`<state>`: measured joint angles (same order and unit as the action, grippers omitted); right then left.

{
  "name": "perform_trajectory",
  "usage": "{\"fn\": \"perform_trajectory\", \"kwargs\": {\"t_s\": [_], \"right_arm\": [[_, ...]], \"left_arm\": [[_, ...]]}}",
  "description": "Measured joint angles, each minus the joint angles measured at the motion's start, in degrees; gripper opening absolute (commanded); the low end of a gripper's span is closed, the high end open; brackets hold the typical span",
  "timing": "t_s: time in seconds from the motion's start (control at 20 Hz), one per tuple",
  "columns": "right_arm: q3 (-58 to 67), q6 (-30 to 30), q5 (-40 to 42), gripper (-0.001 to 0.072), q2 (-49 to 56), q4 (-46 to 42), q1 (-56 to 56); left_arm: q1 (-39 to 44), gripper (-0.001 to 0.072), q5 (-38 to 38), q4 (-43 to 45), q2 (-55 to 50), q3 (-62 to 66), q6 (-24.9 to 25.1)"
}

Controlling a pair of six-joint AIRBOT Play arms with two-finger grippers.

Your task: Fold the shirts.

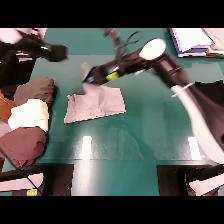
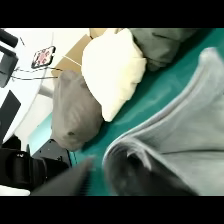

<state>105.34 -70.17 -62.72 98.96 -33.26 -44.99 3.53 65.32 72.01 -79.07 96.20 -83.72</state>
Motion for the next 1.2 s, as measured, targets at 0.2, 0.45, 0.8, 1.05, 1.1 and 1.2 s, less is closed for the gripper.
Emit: {"fn": "perform_trajectory", "kwargs": {"t_s": [0.2,0.45,0.8,1.05,1.1,1.2], "right_arm": [[0.0,3.63,1.42,0.0477,4.9,0.04,-3.91],[-0.61,1.73,-9.09,0.0427,5.31,-7.37,3.32],[-18.23,-5.11,-10.01,0.0677,0.07,-15.15,19.91],[-24.55,-3.85,-6.75,0.0627,5.27,-5.22,22.95],[-23.93,-3.54,-6.67,0.0627,6.73,-3.45,22.27],[-21.38,-3.17,-5.92,0.0512,9.88,-0.96,20.02]], "left_arm": [[-4.98,0.002,1.14,1.97,5.79,0.04,0.11],[-5.88,0.002,2.36,-0.46,7.65,0.04,0.2],[0.74,0.0021,1.81,-1.62,7.28,-0.2,1.31],[4.87,0.002,-1.2,-1.95,6.73,-1.92,1.57],[5.27,0.002,-1.51,-1.97,6.56,-2.19,1.62],[5.68,0.0021,-1.86,-1.99,6.38,-2.56,1.68]]}}
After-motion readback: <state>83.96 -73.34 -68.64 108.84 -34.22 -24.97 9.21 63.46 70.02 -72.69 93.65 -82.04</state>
